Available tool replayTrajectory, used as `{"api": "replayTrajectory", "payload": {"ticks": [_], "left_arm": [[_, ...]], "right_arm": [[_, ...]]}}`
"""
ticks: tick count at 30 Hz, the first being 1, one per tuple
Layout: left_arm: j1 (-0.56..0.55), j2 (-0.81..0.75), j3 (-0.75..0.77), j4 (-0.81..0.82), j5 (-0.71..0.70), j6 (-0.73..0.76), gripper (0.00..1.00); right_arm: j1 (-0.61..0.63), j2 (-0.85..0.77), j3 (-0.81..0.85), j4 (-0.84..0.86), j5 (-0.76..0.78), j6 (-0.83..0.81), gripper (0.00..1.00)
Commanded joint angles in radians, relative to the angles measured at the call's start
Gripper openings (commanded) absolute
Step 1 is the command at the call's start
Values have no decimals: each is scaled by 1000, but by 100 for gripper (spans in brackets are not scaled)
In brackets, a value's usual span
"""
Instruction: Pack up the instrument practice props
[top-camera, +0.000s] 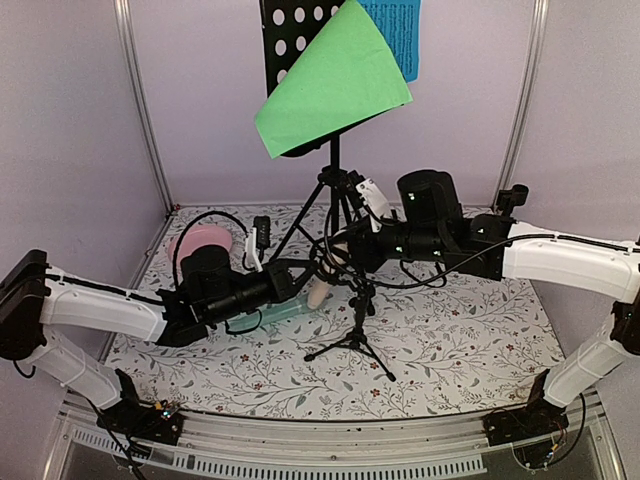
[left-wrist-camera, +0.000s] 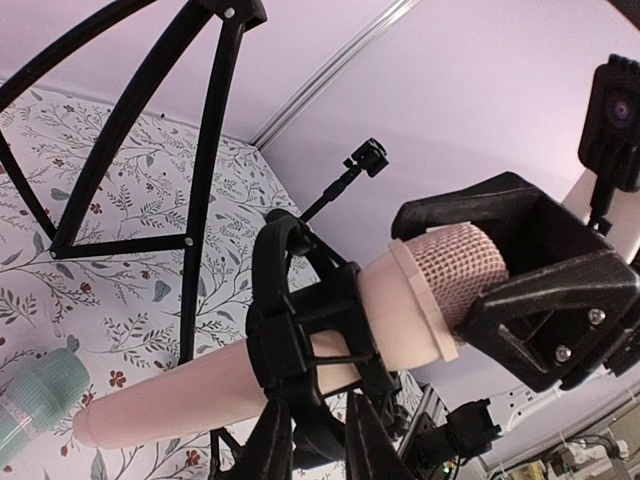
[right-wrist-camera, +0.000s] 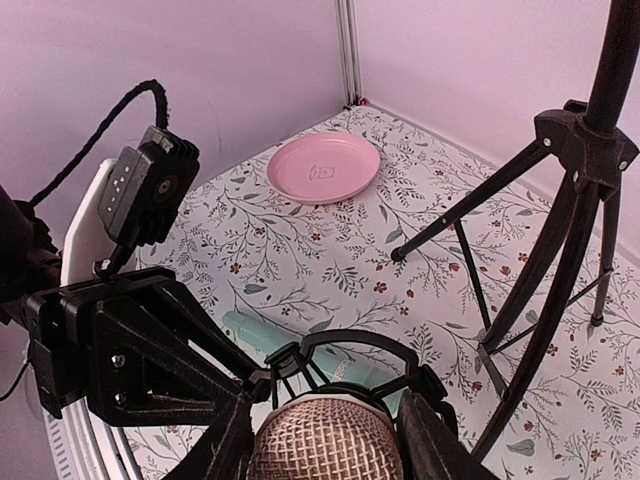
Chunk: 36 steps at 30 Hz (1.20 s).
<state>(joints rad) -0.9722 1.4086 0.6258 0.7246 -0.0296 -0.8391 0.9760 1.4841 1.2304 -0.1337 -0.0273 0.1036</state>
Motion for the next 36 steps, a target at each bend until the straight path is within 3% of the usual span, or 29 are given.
{"api": "replayTrajectory", "payload": {"ticks": [1,36], "left_arm": [[6,6,29,-20,-2,8,14],[0,33,64,-102,-59,14,12]], "right_arm": [[25,-49,-12,14,-51,5,46],[26,-238,58,-89,-48,-18,46]]}}
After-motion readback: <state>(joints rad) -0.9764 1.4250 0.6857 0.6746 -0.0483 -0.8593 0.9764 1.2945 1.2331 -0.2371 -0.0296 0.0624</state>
